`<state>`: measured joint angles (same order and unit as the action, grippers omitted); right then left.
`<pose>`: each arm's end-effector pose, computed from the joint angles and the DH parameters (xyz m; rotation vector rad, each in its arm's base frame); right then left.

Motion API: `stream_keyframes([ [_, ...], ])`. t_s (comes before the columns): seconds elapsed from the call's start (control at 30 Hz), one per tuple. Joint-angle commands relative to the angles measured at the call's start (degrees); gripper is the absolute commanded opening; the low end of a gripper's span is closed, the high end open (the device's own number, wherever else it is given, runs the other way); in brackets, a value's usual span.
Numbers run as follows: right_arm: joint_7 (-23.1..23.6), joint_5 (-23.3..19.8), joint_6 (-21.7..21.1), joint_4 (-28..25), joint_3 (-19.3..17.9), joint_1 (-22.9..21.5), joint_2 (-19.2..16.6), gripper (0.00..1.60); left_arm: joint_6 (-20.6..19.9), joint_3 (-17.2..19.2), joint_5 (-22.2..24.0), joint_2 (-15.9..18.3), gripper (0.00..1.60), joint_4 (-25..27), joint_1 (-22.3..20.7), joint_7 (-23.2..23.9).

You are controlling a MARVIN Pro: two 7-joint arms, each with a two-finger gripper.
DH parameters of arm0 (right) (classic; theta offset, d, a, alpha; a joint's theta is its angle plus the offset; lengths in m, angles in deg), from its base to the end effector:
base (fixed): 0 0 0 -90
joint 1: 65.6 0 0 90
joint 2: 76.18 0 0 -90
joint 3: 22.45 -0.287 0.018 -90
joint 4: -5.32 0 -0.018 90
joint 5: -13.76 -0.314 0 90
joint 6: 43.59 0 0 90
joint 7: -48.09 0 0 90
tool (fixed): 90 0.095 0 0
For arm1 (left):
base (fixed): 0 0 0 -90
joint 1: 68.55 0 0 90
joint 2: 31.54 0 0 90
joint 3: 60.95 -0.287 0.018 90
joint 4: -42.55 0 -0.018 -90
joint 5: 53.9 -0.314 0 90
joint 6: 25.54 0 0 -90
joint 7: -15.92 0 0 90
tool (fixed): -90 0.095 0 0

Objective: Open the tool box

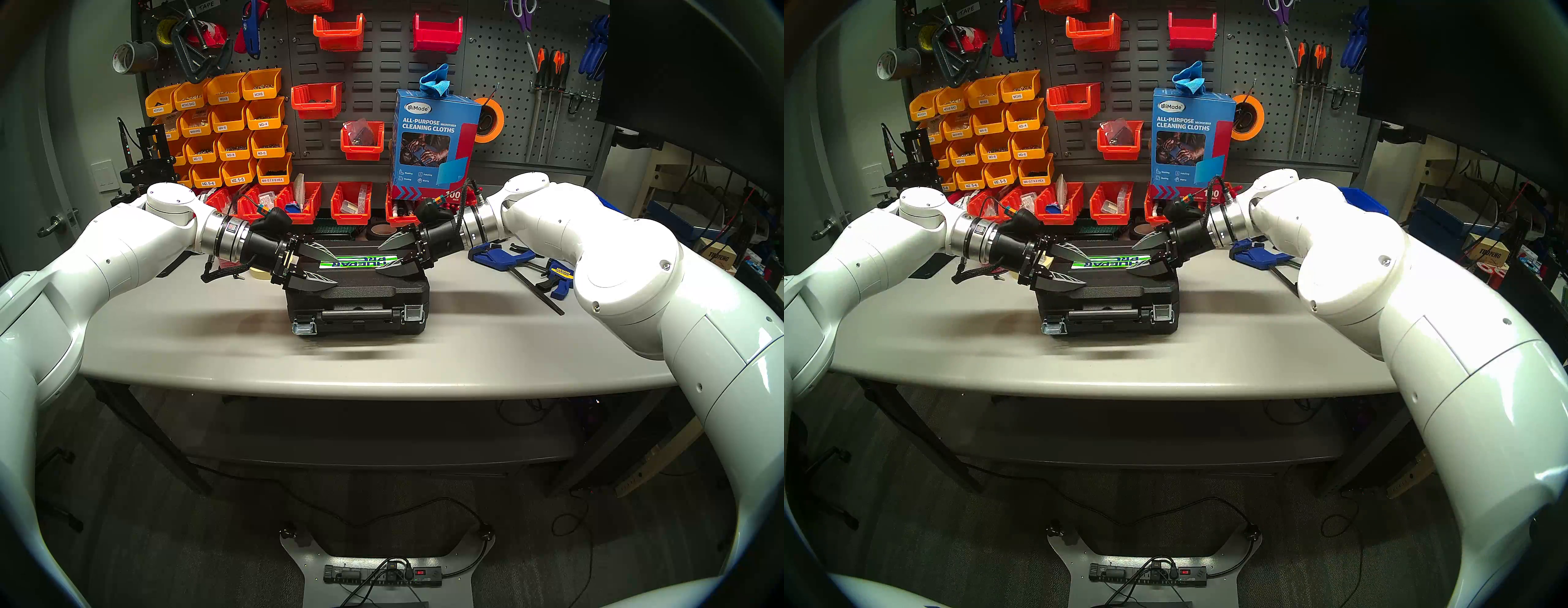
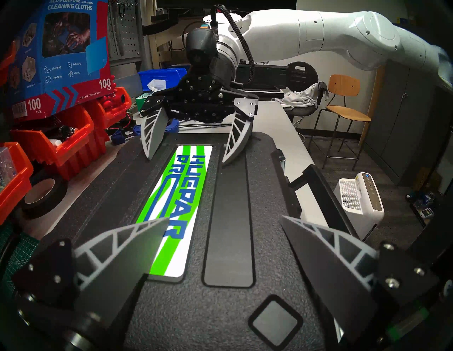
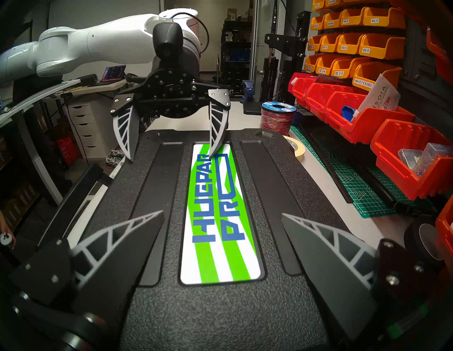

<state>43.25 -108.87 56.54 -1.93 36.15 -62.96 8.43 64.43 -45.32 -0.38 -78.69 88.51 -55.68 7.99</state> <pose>0.6019 0.0499 -0.1023 -1.5417 -1.5399 -1.0189 0.5408 0.1036 -0.0978 1.5975 -1.4855 1.0467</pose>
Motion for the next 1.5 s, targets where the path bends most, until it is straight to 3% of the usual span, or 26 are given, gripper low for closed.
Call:
stream_keyframes([
  [0.0,-0.2,1.0,0.3,0.1,1.0,-0.1,0.1,1.60,-0.2,-0.2,-0.4,0.0,1.60,0.2,-0.2,0.0],
  [0.43,-0.2,0.8,0.7,0.6,1.5,-1.2,0.4,1.60,-0.3,-0.1,-0.5,0.2,1.60,0.5,-0.2,-0.2],
  [1.0,-0.2,1.8,4.0,0.9,2.0,-9.2,-2.2,1.60,-0.5,0.1,-0.7,0.3,1.60,0.8,-0.1,-0.4],
  [1.17,-0.2,2.0,5.7,-1.2,1.5,-10.9,-3.3,1.60,-0.5,0.1,-0.8,0.3,1.60,0.8,-0.1,-0.4],
  [1.47,-0.2,3.3,9.0,-9.8,0.8,-14.1,-7.3,1.60,-0.6,0.2,-0.8,0.3,1.60,0.8,0.0,-0.4],
])
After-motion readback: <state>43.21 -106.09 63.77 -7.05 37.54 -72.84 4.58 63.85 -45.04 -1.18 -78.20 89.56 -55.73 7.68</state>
